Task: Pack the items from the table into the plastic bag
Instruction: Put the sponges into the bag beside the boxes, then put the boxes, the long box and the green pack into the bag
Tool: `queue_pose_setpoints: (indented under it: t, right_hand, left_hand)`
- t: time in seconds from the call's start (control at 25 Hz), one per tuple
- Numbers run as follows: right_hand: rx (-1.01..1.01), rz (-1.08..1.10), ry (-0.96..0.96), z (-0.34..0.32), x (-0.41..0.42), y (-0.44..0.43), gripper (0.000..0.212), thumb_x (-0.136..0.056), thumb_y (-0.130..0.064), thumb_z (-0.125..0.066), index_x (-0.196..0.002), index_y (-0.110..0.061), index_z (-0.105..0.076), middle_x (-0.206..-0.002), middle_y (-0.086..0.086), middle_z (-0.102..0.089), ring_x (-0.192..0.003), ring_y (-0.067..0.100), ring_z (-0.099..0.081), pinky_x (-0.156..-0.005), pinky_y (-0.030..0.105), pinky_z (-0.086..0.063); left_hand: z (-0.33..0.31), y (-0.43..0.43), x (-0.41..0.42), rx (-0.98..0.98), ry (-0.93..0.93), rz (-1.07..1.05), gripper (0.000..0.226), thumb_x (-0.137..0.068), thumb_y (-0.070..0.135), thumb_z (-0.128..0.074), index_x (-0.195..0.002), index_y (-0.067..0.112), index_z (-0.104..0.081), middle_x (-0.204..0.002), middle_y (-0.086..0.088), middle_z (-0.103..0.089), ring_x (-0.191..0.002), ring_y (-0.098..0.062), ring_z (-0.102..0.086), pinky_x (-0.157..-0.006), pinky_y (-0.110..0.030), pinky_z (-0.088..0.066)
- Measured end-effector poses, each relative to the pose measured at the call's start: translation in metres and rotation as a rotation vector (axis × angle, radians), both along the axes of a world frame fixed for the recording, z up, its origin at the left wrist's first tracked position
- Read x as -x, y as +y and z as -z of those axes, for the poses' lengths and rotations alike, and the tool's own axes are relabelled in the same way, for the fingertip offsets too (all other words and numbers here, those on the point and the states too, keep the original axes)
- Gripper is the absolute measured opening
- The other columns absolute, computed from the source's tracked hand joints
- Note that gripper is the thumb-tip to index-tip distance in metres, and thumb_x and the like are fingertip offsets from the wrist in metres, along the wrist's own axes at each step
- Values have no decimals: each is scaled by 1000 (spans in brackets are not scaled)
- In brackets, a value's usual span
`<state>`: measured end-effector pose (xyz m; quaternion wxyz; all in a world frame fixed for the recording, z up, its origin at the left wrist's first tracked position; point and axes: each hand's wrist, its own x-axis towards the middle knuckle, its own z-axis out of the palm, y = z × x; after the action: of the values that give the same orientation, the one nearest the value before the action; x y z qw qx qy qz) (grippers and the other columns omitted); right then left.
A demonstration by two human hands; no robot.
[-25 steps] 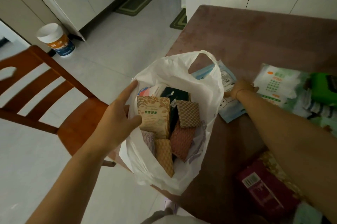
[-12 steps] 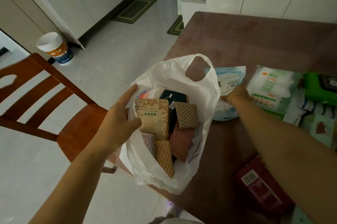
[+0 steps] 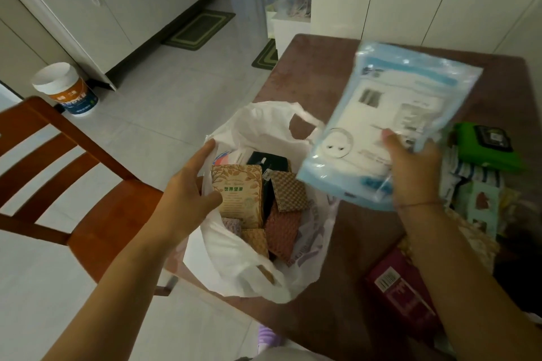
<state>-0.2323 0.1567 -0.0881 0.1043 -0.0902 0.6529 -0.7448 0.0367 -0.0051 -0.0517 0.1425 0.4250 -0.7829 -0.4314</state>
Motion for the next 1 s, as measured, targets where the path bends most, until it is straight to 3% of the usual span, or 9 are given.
queue_pose_setpoints:
  t: [0.16,0.28,0.4,0.56,0.68,0.76,0.84,0.92,1.0]
  right_hand:
    - [-223,-567,-233,11,-101,-25,33,-80,-5,-70,-111,-3,-60,-107,15,-70,-97,29,-69,-79,43,-59]
    - [-389,-885,-169,31,-159,-49,46,-81,-5,-69,-123,-6,-52,-123,12,-63,-114,27,-61,-89,33,-55]
    - [-554,-859,25,41,-184,-78,67,-84,-19,-66,-142,-13,-33,-137,6,-53,-122,23,-55,-98,32,-50]
    - [-669,-905,163,41,-184,-90,63,-82,-46,-63,-134,-18,-40,-134,3,-57,-117,23,-59,-86,28,-52]
    - [-610,-633,358,47,-158,-64,78,-73,-71,-52,-137,-30,-32,-135,-2,-51,-122,19,-53,-94,32,-50]
    - [-716,-650,707,59,-145,-45,84,-77,-70,-47,-147,-36,-16,-154,4,-23,-142,25,-23,-115,47,-23]
    - [-891,-914,932,69,-146,-35,81,-84,-63,-45,-149,-39,-3,-161,4,7,-147,27,6,-118,52,3]
    - [-908,-1037,889,76,-147,-32,77,-87,-61,-43,-149,-40,-4,-160,2,14,-147,26,12,-117,49,12]
    - [-758,-835,727,72,-136,-21,70,-86,-59,-46,-147,-35,-23,-160,2,-5,-146,26,-6,-118,46,-1]
  left_hand:
    - [-6,1,-5,-68,45,31,82,-76,14,-71,-137,47,-29,-121,14,-57,-101,-14,-62,-78,-43,-54]
    - [-10,2,-11,-82,61,102,79,-76,18,-70,-137,47,-29,-120,13,-58,-101,-19,-64,-73,-42,-58]
    - [-10,2,-13,-111,64,95,81,-78,14,-69,-137,49,-27,-123,13,-56,-101,-21,-65,-72,-44,-58]
    - [-9,-3,-13,-116,69,46,83,-78,10,-69,-138,49,-27,-132,8,-53,-102,-24,-64,-72,-46,-58]
    - [-9,-6,-15,-137,109,22,82,-76,9,-69,-133,52,-29,-131,11,-52,-99,-20,-65,-65,-37,-59]
    - [-7,-5,-11,-133,104,27,81,-76,9,-68,-132,52,-29,-126,13,-53,-97,-18,-65,-63,-35,-59]
    - [-6,-1,-3,-133,74,19,81,-78,7,-67,-131,53,-27,-125,10,-54,-100,-21,-64,-69,-43,-59]
    - [-4,4,3,-135,46,24,83,-79,4,-65,-134,51,-25,-126,6,-53,-105,-24,-61,-76,-51,-56]
    - [-4,7,5,-148,44,39,83,-79,2,-64,-134,50,-25,-126,2,-54,-106,-28,-61,-79,-58,-53]
